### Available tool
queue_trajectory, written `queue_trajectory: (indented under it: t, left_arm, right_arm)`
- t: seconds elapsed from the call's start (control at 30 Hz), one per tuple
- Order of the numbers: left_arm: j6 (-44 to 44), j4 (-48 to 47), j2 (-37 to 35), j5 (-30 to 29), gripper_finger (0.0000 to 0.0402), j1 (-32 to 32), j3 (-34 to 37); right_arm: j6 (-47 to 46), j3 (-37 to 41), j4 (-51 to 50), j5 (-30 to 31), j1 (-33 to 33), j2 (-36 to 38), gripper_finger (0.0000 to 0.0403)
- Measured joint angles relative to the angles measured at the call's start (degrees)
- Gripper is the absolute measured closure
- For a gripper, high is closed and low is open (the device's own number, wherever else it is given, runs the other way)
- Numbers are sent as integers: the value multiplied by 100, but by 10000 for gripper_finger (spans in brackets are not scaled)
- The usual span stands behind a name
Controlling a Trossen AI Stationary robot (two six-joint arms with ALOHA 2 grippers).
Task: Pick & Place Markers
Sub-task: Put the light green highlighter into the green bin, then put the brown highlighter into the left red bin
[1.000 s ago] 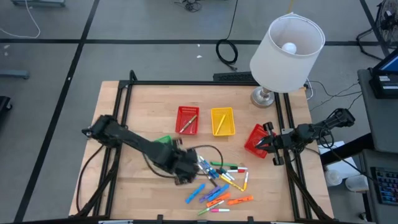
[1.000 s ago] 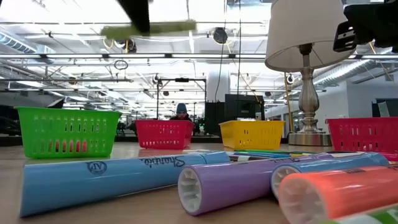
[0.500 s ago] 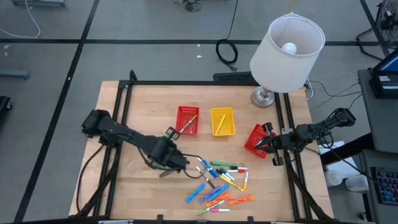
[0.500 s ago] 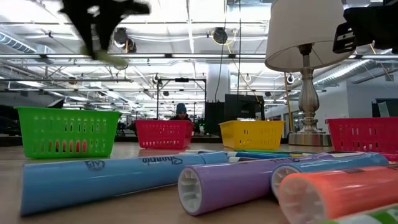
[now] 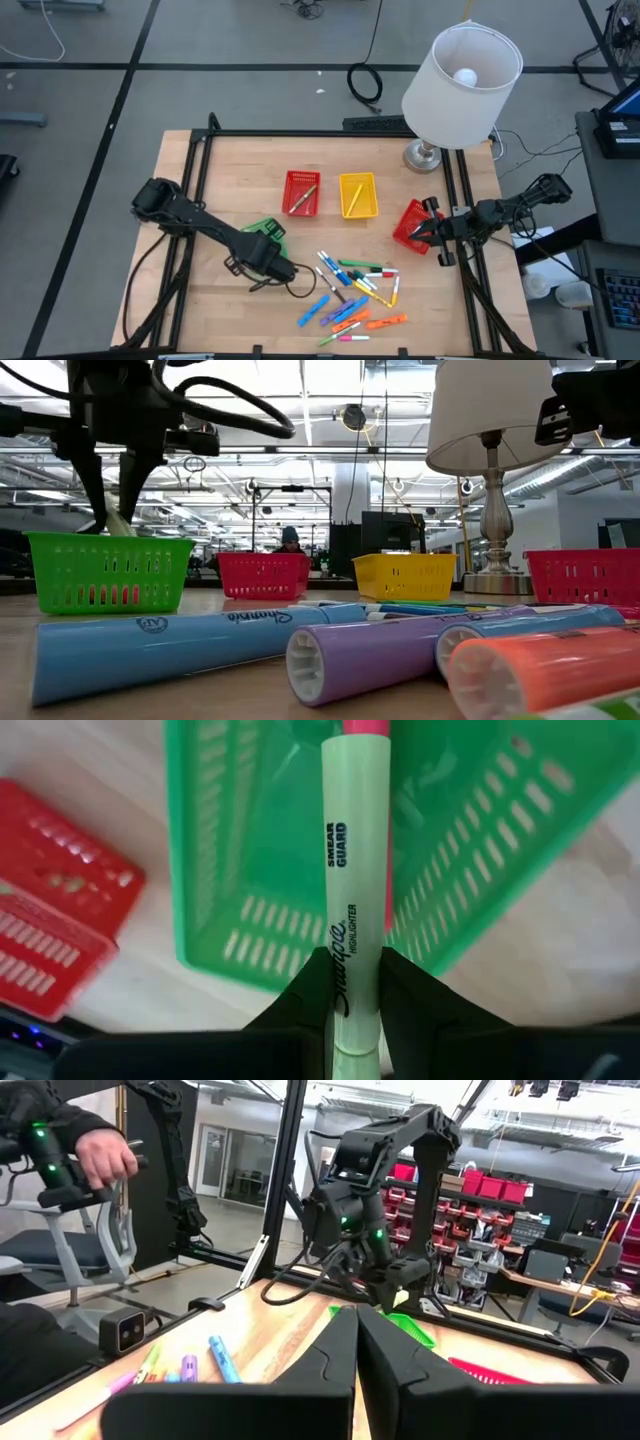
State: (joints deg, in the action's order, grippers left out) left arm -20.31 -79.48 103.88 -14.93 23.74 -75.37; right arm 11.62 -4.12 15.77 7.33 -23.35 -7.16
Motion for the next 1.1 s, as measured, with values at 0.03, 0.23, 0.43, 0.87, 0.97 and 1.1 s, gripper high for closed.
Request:
queue_trajectory:
  t: [0.03, 0.23, 0.43, 0.87, 0.97, 1.1]
  left_arm:
    - [-12, 15, -3, -6, 346, 3, 17]
    - [-251, 360, -7, -11, 346, -43, 172]
    - [-365, 493, -7, 48, 346, -42, 363]
    - [1068, -7, -7, 148, 189, -100, -96]
    - [1303, -444, -7, 132, 186, -100, -583]
    - [1736, -1070, -7, -456, 228, -48, -1644]
  right_arm:
    - [0, 0, 0, 0, 0, 0, 403]
    - [2, 0, 2, 0, 2, 0, 403]
    - [-17, 0, 2, -8, 1, 0, 403]
    - [-21, 0, 2, -11, 1, 0, 403]
    - [-2, 0, 6, -13, 2, 0, 403]
    - [0, 0, 24, -13, 1, 0, 403]
